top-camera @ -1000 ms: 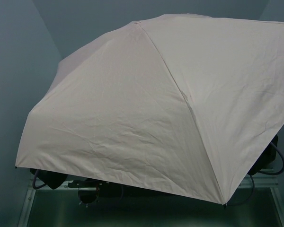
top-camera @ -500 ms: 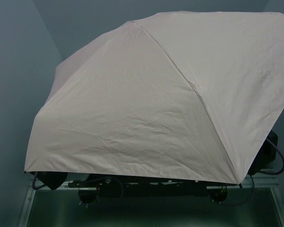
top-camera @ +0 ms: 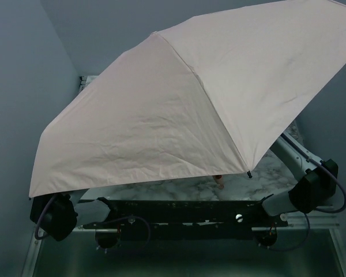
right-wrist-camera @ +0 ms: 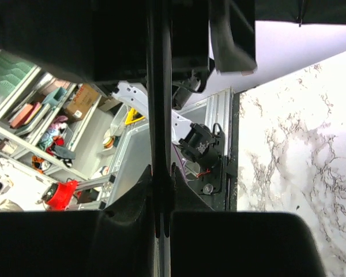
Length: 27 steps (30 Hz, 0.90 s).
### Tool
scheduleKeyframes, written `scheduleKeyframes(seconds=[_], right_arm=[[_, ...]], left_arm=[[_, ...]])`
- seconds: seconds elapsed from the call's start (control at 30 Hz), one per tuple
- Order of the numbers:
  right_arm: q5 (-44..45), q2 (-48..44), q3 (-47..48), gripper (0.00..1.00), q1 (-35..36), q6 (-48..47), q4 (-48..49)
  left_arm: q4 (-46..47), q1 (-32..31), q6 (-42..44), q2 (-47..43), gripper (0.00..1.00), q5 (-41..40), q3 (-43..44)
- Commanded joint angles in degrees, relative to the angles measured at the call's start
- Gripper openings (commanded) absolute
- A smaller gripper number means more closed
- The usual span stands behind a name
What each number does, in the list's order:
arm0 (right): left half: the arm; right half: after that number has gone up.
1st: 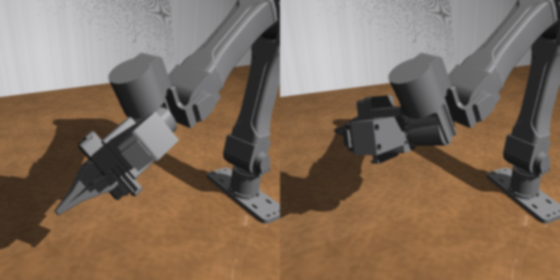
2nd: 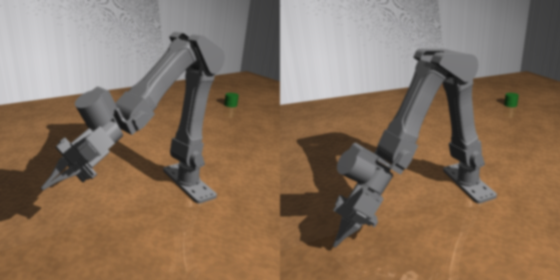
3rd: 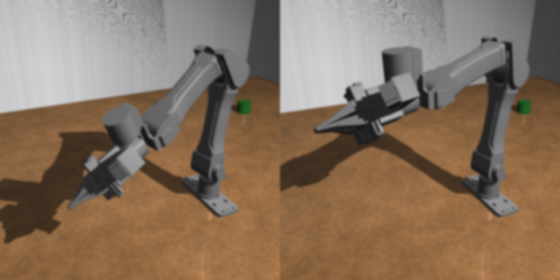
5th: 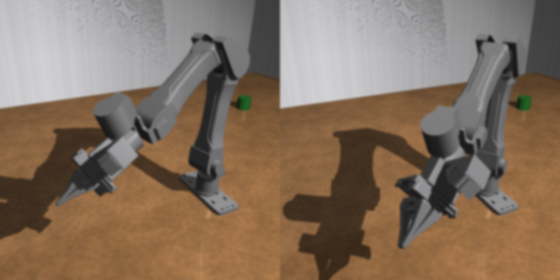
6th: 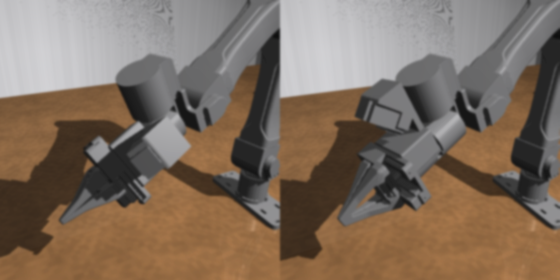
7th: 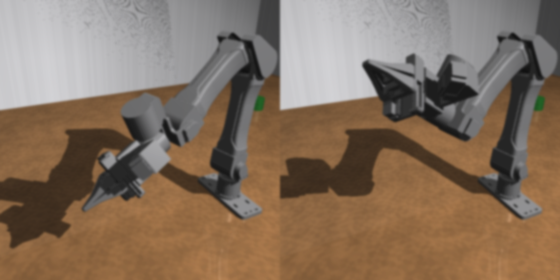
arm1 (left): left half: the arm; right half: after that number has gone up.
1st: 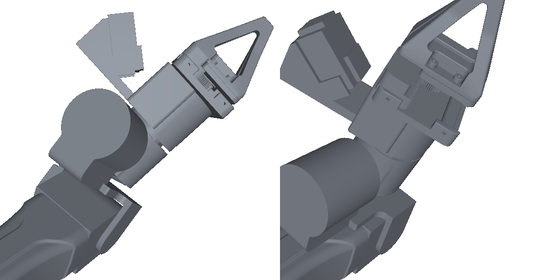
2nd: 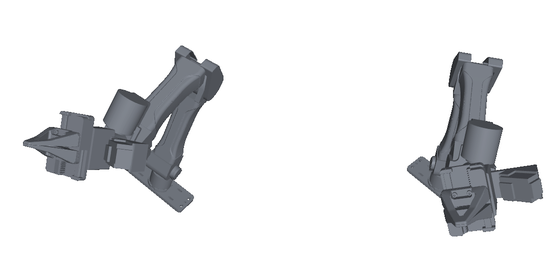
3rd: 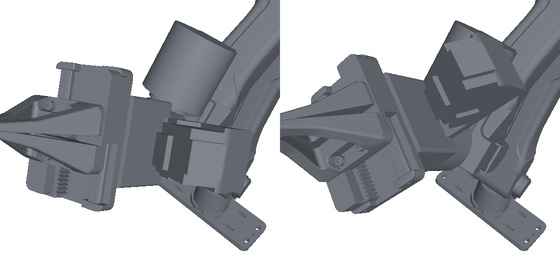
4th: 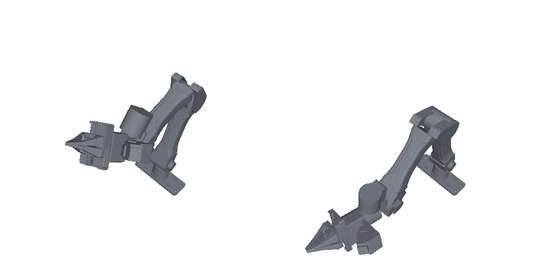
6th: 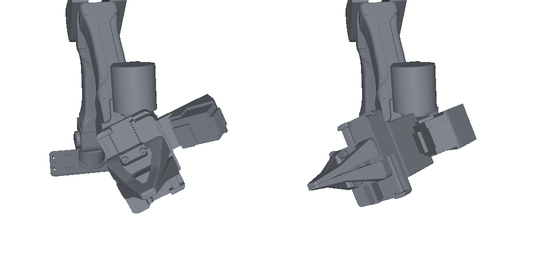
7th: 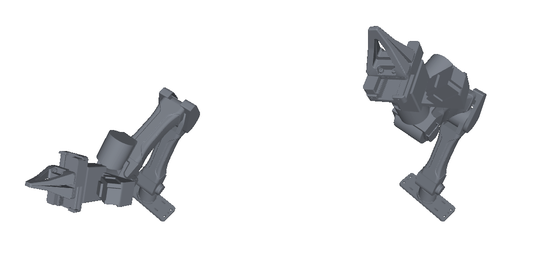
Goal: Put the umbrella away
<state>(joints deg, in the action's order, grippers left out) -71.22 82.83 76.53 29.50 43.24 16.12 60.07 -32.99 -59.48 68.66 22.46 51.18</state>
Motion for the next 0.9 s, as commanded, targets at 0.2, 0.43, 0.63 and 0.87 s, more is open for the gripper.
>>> scheduleKeyframes(seconds=[0.2, 0.43, 0.63, 0.87], right_arm=[[3.14, -1.18, 3.51, 0.01, -0.41, -6.4, -5.4], [4.02, -1.14, 3.93, 0.01, -0.41, -9.14, -8.0], [5.06, -1.12, 5.05, 0.01, -0.43, -13.18, -12.22], [6.01, -1.04, 6.12, 0.01, -0.32, -16.24, -15.32]], left_arm=[[3.74, 0.06, -0.38, -0.7, 0.85, -20.89, 2.02], [0.98, 0.28, -2.94, 1.7, 0.85, -24.73, 6.14], [-1.24, 0.31, -5.04, 3.58, 0.82, -27.67, 9.05], [-3.11, 0.34, -6.5, 6.02, 0.63, -29.14, 12.09]])
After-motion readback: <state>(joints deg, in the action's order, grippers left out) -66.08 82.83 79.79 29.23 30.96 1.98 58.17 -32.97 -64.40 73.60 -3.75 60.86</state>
